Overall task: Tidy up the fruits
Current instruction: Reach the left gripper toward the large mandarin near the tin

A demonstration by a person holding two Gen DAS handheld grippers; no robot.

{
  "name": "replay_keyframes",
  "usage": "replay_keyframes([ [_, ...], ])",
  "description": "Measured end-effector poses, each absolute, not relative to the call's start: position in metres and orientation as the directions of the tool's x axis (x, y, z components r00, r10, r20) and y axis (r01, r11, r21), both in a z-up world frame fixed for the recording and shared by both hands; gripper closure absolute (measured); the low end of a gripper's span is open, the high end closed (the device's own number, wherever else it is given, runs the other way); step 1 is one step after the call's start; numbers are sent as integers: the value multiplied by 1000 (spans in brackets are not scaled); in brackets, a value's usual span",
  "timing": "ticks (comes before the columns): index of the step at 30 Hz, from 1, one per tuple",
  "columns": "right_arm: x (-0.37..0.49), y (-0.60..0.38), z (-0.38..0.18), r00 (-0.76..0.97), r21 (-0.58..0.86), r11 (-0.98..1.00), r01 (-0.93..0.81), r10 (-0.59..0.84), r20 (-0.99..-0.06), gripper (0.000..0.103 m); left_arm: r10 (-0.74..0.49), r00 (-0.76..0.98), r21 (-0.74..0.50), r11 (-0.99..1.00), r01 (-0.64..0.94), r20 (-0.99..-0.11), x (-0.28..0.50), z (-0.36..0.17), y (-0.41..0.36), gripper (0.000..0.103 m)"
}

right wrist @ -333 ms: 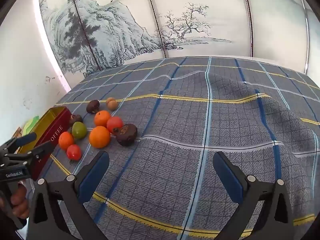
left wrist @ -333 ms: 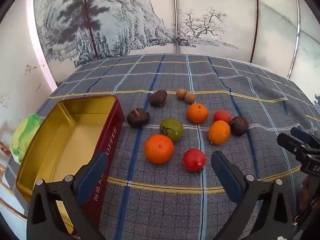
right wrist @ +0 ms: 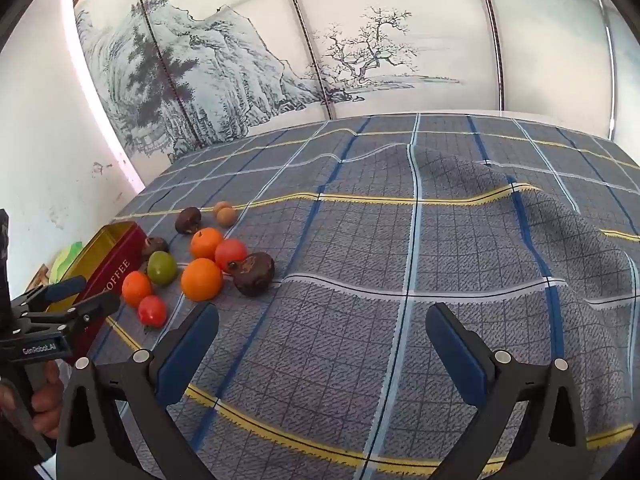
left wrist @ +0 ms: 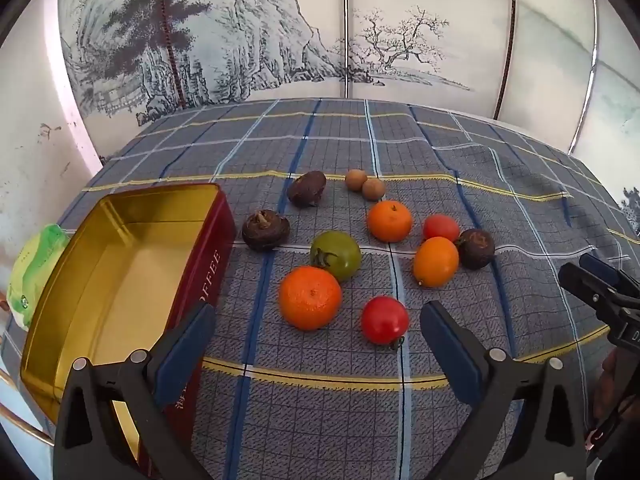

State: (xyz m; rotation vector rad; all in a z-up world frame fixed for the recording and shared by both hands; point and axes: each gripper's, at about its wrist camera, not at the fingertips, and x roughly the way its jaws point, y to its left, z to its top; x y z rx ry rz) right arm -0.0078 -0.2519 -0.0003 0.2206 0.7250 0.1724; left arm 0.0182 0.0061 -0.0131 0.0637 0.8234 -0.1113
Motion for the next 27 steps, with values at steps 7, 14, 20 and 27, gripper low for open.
replay_keyframes([
  [7, -8, -256, 1, 739, 283, 955, -86, 252, -625, 0, -64, 617, -7, 995, 95, -784, 36, -24, 15, 34],
  [14, -9, -259, 2, 738, 292, 952, -91, 261, -623, 0, -43, 612, 7, 997, 79, -790, 47, -29, 21, 34],
  [20, -9, -259, 2, 736, 297, 950, -92, 266, -623, 0, -11, 600, 59, 993, 98, -800, 61, -36, 16, 38],
  [27, -8, -259, 1, 730, 307, 948, -88, 271, -627, 0, -10, 607, 71, 991, 110, -794, 60, -36, 20, 68],
])
